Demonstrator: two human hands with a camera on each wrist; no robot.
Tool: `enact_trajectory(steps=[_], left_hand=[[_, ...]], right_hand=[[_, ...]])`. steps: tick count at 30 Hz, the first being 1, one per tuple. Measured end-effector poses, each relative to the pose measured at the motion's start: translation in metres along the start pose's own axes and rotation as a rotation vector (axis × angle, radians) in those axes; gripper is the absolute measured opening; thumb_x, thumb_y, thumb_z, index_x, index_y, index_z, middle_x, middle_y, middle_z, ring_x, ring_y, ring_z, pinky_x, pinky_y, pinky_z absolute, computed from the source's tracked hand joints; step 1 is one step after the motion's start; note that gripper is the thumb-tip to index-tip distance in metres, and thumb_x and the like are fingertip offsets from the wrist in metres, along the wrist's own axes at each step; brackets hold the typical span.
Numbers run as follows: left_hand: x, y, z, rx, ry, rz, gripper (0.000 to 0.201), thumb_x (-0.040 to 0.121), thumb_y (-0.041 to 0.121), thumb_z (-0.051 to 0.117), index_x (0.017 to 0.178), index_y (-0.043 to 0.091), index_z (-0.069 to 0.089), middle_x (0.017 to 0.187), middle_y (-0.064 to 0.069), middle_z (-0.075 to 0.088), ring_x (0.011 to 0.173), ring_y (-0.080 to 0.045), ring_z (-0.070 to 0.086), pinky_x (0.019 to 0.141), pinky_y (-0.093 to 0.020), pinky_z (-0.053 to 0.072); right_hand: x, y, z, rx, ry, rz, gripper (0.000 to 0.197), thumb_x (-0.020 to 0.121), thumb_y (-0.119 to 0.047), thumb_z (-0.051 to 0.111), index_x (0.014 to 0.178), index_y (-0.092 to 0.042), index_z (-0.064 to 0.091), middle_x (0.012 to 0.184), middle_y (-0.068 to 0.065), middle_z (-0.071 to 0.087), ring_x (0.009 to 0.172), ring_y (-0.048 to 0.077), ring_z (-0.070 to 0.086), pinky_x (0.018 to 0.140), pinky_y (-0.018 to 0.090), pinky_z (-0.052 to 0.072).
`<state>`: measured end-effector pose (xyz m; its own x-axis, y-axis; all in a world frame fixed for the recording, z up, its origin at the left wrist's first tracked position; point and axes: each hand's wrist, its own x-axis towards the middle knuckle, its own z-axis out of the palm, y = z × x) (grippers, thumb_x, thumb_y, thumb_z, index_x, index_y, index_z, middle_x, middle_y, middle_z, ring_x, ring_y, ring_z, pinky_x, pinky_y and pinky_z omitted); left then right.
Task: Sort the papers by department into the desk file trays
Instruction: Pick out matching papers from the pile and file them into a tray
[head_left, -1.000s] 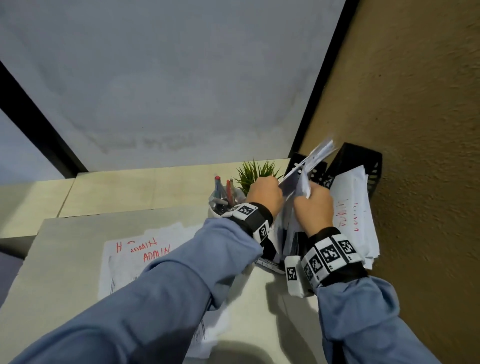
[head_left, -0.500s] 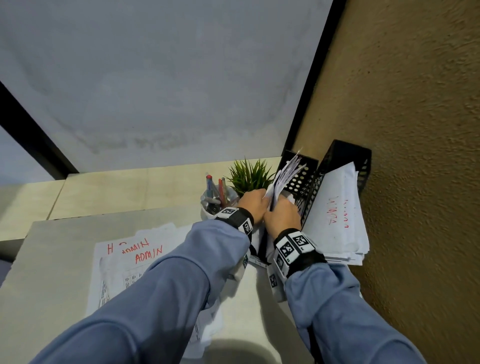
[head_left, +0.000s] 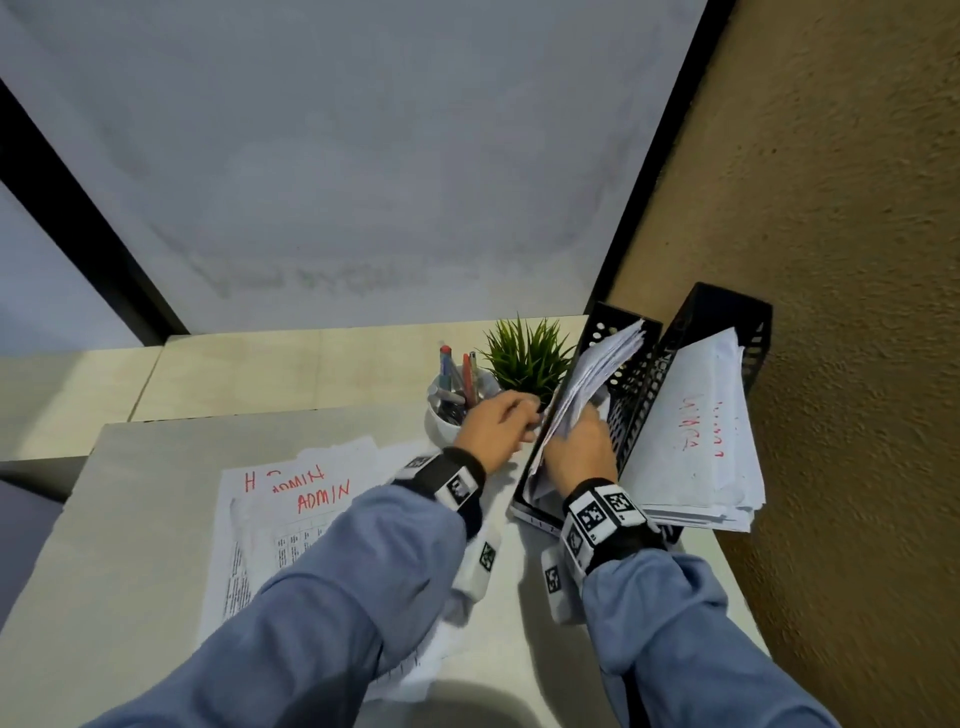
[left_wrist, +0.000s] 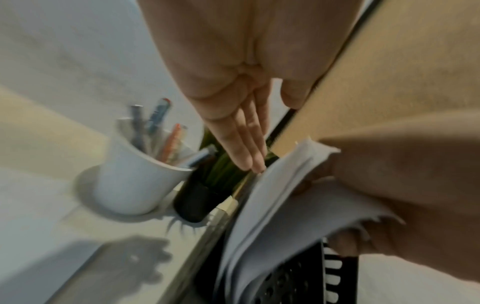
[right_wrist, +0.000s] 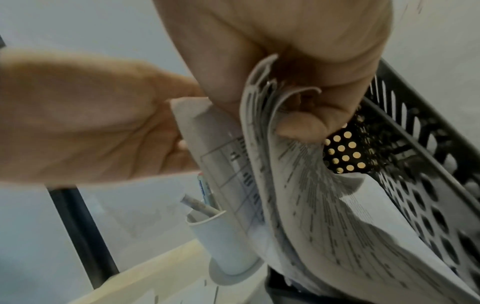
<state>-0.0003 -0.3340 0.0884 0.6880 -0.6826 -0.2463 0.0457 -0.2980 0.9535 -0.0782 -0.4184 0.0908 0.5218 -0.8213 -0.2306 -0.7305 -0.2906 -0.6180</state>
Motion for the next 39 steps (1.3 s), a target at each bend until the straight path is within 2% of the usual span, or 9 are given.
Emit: enact_trajectory(steps=[6, 9, 13, 17, 20, 25, 32, 36, 39], left_hand=[[-0.061, -0.099, -0.088, 0.180, 0.471, -0.316, 0.025, 0.092, 0.014, 0.053, 0.116, 0.009, 0.057, 0.120, -0.012, 0.062, 0.104, -0.026, 0.060, 0.094, -0.036, 0.047], [-0.090, -0.155, -0.130, 0.402, 0.606, -0.594, 0.039, 0.085, 0.012, 0.058, 0.122, 0.001, 0.051, 0.126, -0.021, 0.055, 0.109, -0.037, 0.056, 0.096, -0.044, 0.046], [-0.120, -0.189, -0.147, 0.501, 0.616, -0.816, 0.052, 0.082, 0.024, 0.064, 0.123, -0.003, 0.046, 0.127, -0.026, 0.047, 0.115, -0.043, 0.048, 0.095, -0.047, 0.042], [-0.129, -0.199, -0.147, 0.430, 0.632, -0.792, 0.070, 0.080, 0.029, 0.069, 0.134, -0.002, 0.036, 0.135, -0.025, 0.041, 0.123, -0.042, 0.043, 0.100, -0.047, 0.039], [-0.133, -0.202, -0.146, 0.252, 0.680, -0.751, 0.066, 0.080, 0.024, 0.070, 0.133, 0.001, 0.038, 0.131, -0.022, 0.049, 0.117, -0.040, 0.051, 0.096, -0.043, 0.044], [-0.139, -0.200, -0.138, 0.130, 0.603, -0.535, 0.008, 0.083, 0.014, 0.056, 0.084, 0.013, 0.064, 0.087, -0.019, 0.062, 0.083, -0.030, 0.060, 0.072, -0.032, 0.043], [-0.150, -0.188, -0.140, -0.296, 0.479, -0.437, 0.047, 0.062, -0.022, 0.040, 0.034, 0.010, 0.059, 0.078, -0.013, 0.062, 0.087, -0.033, 0.054, 0.073, -0.037, 0.047], [-0.151, -0.186, -0.150, -0.086, 0.497, -0.430, 0.048, 0.068, -0.024, 0.040, 0.045, 0.011, 0.063, 0.085, -0.014, 0.065, 0.091, -0.035, 0.057, 0.083, -0.040, 0.050], [-0.153, -0.193, -0.158, 0.112, 0.771, -0.516, 0.030, 0.079, -0.014, 0.050, 0.096, 0.003, 0.069, 0.110, -0.021, 0.062, 0.099, -0.038, 0.060, 0.086, -0.035, 0.048]], right_hand=[[-0.051, -0.003, 0.010, 0.126, 0.219, -0.424, 0.045, 0.090, -0.014, 0.050, 0.134, -0.015, 0.040, 0.134, 0.003, 0.046, 0.097, 0.018, 0.057, 0.077, 0.027, 0.045], [-0.074, 0.011, 0.048, -0.025, -0.004, -0.544, 0.027, 0.091, -0.015, 0.046, 0.117, -0.017, 0.052, 0.118, 0.000, 0.054, 0.085, 0.018, 0.059, 0.074, 0.034, 0.050], [-0.081, 0.038, 0.109, -0.147, -0.346, -0.304, 0.029, 0.091, -0.017, 0.045, 0.119, -0.016, 0.053, 0.122, 0.001, 0.049, 0.105, 0.018, 0.056, 0.091, 0.030, 0.045], [-0.088, 0.052, 0.144, -0.147, -0.510, -0.132, 0.008, 0.087, -0.021, 0.050, 0.084, -0.026, 0.044, 0.090, -0.003, 0.041, 0.092, 0.015, 0.041, 0.074, 0.023, 0.033], [-0.092, 0.053, 0.152, -0.108, -0.500, -0.093, 0.042, 0.083, -0.016, 0.051, 0.063, -0.029, 0.017, 0.069, -0.010, 0.018, 0.081, 0.013, 0.032, 0.052, 0.017, 0.019], [-0.097, 0.047, 0.152, -0.108, -0.467, -0.049, 0.042, 0.080, -0.011, 0.056, 0.061, -0.022, 0.020, 0.069, -0.006, 0.021, 0.055, 0.008, 0.023, 0.047, 0.021, 0.016], [-0.089, 0.046, 0.141, 0.459, -0.435, 0.111, 0.019, 0.082, -0.005, 0.060, 0.101, -0.008, 0.061, 0.104, 0.004, 0.060, 0.072, 0.015, 0.055, 0.052, 0.011, 0.045], [-0.089, 0.038, 0.133, 0.427, -0.403, 0.010, 0.014, 0.059, -0.002, 0.058, 0.054, -0.013, 0.063, 0.060, 0.005, 0.061, 0.052, 0.015, 0.055, 0.044, 0.015, 0.042], [-0.090, 0.035, 0.137, 0.220, -0.436, 0.026, 0.029, 0.072, 0.009, 0.057, 0.054, -0.014, 0.060, 0.056, 0.003, 0.055, 0.051, 0.015, 0.051, 0.049, 0.016, 0.041]])
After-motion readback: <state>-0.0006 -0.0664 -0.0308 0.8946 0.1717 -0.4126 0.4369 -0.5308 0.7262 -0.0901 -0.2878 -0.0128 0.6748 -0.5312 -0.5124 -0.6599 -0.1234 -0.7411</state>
